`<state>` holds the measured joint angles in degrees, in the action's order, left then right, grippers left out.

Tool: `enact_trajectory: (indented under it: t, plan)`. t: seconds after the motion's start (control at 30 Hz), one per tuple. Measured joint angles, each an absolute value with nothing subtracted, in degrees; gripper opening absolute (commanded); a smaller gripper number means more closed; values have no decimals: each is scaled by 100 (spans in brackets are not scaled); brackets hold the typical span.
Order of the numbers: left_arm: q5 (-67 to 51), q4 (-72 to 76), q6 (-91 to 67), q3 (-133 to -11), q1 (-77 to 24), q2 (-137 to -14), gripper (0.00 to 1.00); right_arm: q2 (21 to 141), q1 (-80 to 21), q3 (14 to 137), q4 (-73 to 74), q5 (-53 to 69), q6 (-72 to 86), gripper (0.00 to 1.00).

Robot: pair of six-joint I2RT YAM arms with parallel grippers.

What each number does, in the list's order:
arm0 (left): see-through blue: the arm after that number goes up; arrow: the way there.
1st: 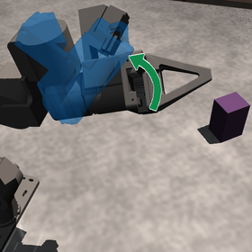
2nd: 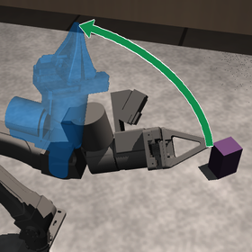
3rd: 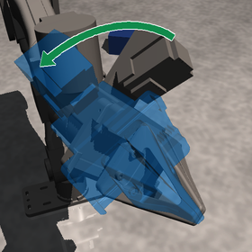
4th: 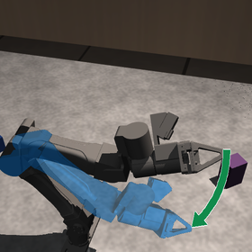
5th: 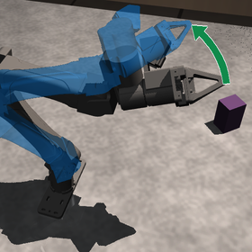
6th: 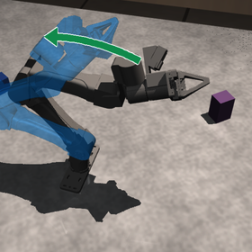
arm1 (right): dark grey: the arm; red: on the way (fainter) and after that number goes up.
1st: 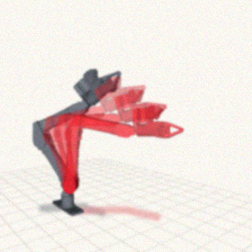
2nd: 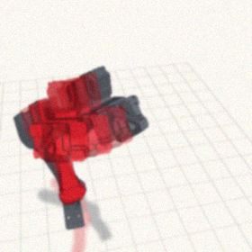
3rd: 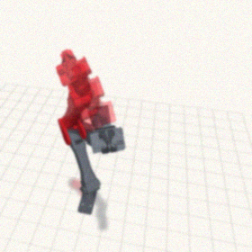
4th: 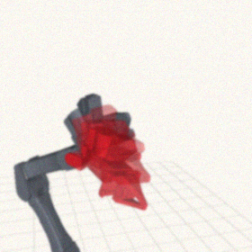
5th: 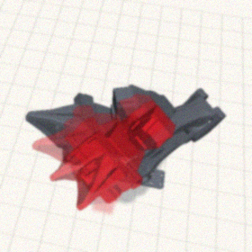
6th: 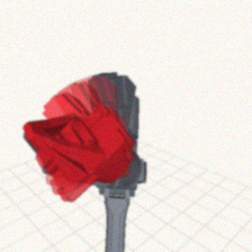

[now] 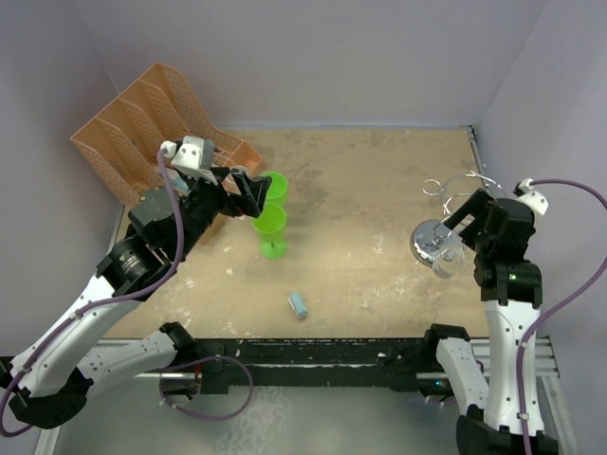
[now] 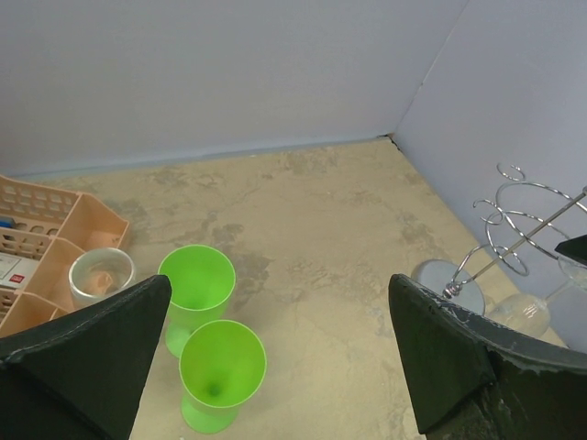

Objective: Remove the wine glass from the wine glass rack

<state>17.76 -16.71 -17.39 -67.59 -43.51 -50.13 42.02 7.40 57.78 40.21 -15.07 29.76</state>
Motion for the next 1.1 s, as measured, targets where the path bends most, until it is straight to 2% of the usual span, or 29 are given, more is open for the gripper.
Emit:
enact_trajectory:
  t: [1.1]
  plan:
    - [1732,-1669,-1737,-6757,-4351,-5103,100,4421,364,5647,4158,-1636,3072,83]
